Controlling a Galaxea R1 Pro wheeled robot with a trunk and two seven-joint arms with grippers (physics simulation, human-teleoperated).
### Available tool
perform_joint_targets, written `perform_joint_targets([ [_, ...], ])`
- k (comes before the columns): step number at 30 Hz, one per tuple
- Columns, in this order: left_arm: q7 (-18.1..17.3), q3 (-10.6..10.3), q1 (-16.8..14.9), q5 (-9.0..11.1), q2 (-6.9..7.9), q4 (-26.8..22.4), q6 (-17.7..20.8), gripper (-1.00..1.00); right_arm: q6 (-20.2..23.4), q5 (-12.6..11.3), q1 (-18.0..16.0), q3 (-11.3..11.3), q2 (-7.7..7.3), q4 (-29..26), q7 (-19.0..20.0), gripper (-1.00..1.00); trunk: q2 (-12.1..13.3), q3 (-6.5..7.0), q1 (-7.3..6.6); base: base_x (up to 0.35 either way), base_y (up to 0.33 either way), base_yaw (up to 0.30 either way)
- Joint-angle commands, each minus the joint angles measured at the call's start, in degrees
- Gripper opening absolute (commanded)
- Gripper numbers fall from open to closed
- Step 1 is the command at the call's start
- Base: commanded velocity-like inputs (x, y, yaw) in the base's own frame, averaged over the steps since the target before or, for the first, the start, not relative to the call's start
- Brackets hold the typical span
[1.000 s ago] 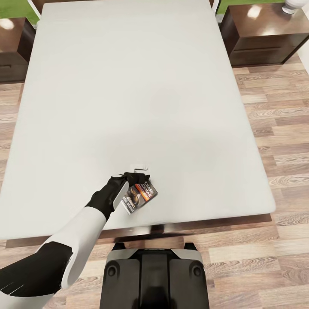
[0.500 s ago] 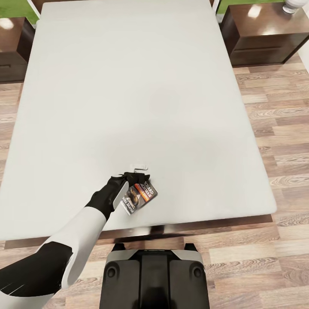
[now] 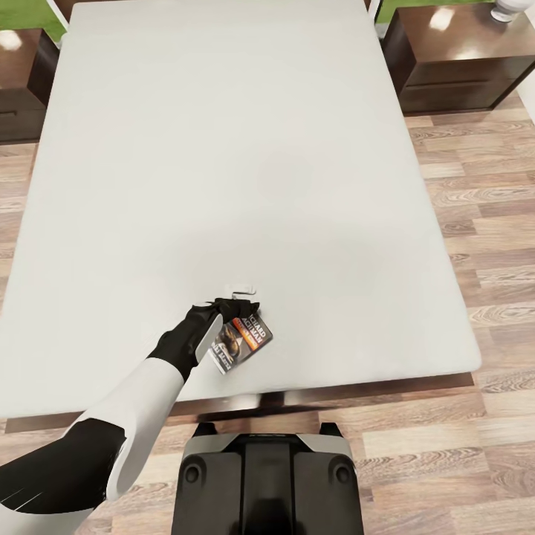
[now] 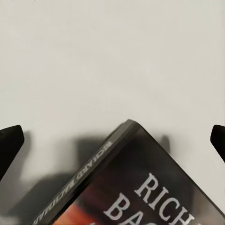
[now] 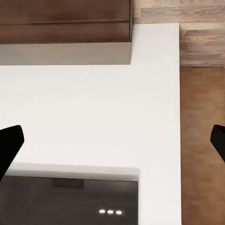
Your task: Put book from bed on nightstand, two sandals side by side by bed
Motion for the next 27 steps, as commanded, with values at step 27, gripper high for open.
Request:
perform_joint_targets([
  [27,0.32,-0.21,-0.53,0.5,0.36,0.2,0.31,1.0,-0.32,0.6,-0.09,-0.44,-0.29,0.1,0.14,1.0,-0.85,-0.38,0.46,0.0,0.0,0.0],
])
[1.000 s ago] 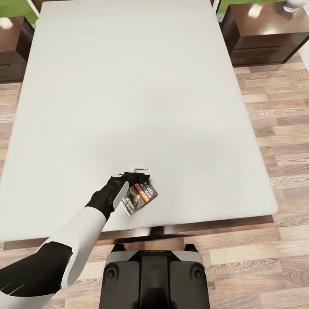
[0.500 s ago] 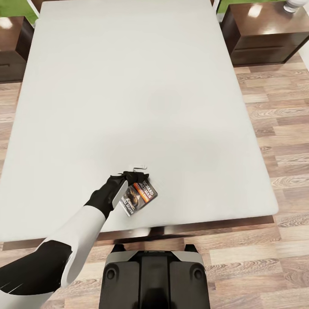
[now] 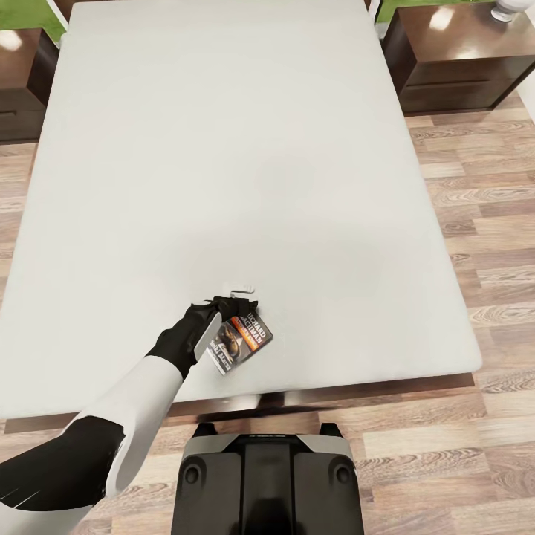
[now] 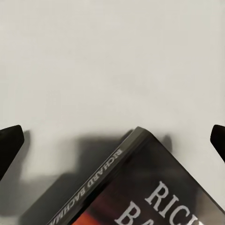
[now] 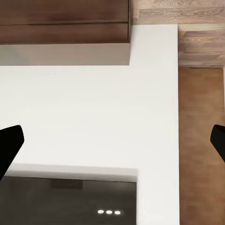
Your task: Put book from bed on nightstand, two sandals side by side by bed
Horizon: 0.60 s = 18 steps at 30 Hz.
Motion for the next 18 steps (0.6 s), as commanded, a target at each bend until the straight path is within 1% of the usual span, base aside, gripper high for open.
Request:
perform_joint_targets([
  [1,0.11,-0.12,-0.01,0.58,0.03,-0.07,0.31,1.0,-0.32,0.43,-0.01,-0.49,-0.03,0.1,0.15,1.0,-0.05,-0.03,0.02,0.0,0.0,0.0],
  [18,0.11,-0.12,-0.01,0.58,0.03,-0.07,0.31,1.0,-0.32,0.43,-0.01,-0.49,-0.03,0.1,0.15,1.0,-0.05,-0.03,0.02,0.0,0.0,0.0],
])
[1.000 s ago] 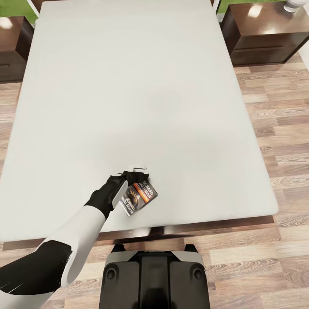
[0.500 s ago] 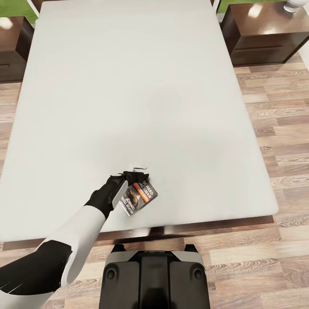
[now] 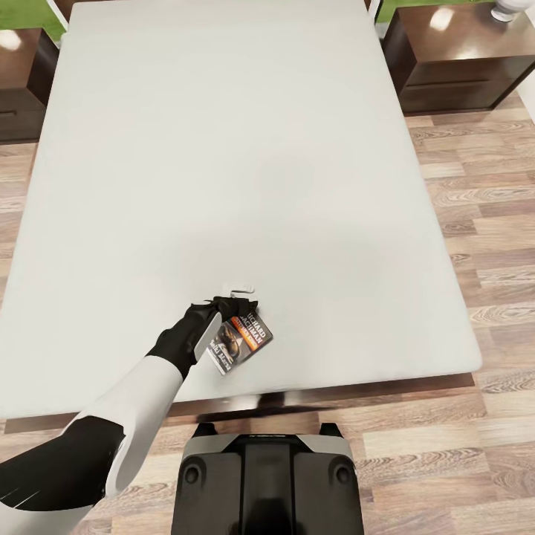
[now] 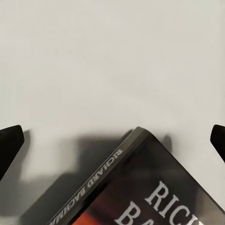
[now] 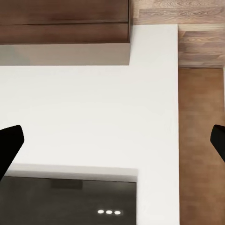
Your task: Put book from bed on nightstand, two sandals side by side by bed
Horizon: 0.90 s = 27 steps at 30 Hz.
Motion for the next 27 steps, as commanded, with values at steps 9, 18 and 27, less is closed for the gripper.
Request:
perform_joint_targets([
  [9,0.13,-0.15,0.28,0.46,-0.01,-0.21,-0.16,1.0,-0.32,0.4,-0.01,-0.49,-0.15,0.1,0.13,1.0,-0.05,-0.03,0.02,0.0,0.0,0.0],
  [18,0.19,-0.25,0.67,0.28,-0.06,-0.37,-0.81,1.0,-0.32,0.35,-0.01,-0.51,-0.38,0.1,0.13,1.0,-0.05,-0.03,0.02,0.0,0.0,0.0],
  [27,0.2,-0.25,0.71,0.24,-0.13,-0.41,-0.94,1.0,-0.32,0.35,-0.01,-0.52,-0.43,0.1,0.12,1.0,-0.05,-0.03,0.02,0.0,-0.041,0.0],
])
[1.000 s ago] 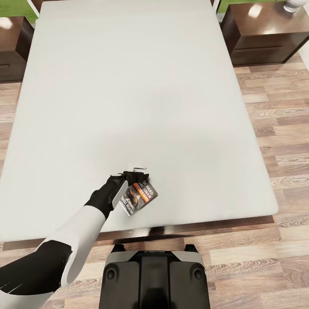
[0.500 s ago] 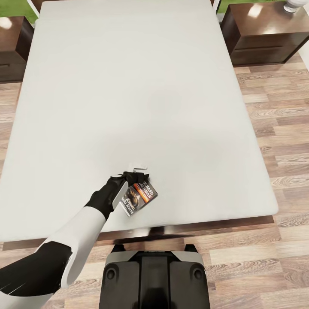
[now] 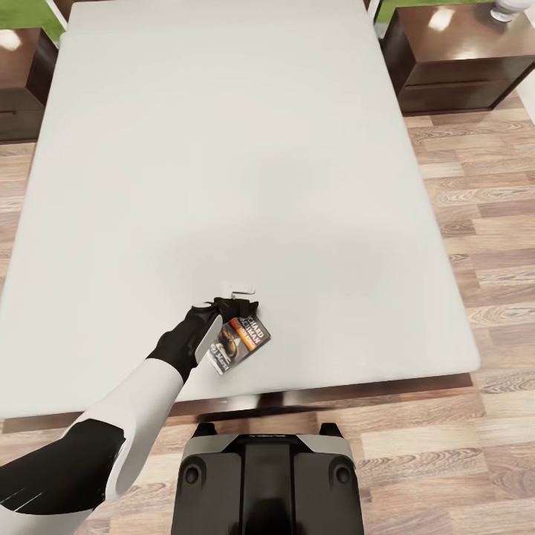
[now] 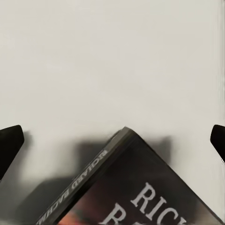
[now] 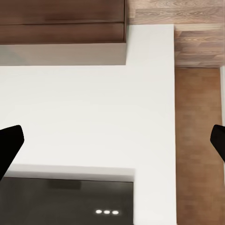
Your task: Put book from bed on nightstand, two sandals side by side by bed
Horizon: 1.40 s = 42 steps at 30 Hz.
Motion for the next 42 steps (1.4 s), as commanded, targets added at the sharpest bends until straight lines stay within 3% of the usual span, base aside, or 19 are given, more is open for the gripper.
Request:
perform_joint_targets([
  [1,0.11,-0.12,0.01,0.58,0.02,-0.07,0.31,1.0,-0.32,0.42,-0.01,-0.49,-0.04,0.11,0.17,1.0,-0.05,-0.03,0.02,0.0,-0.086,0.0],
  [42,0.09,-0.1,0.07,0.57,0.08,-0.26,0.17,1.0,-0.32,0.42,-0.01,-0.49,0.03,0.11,0.15,1.0,-0.05,-0.03,0.02,0.0,-0.02,0.0],
])
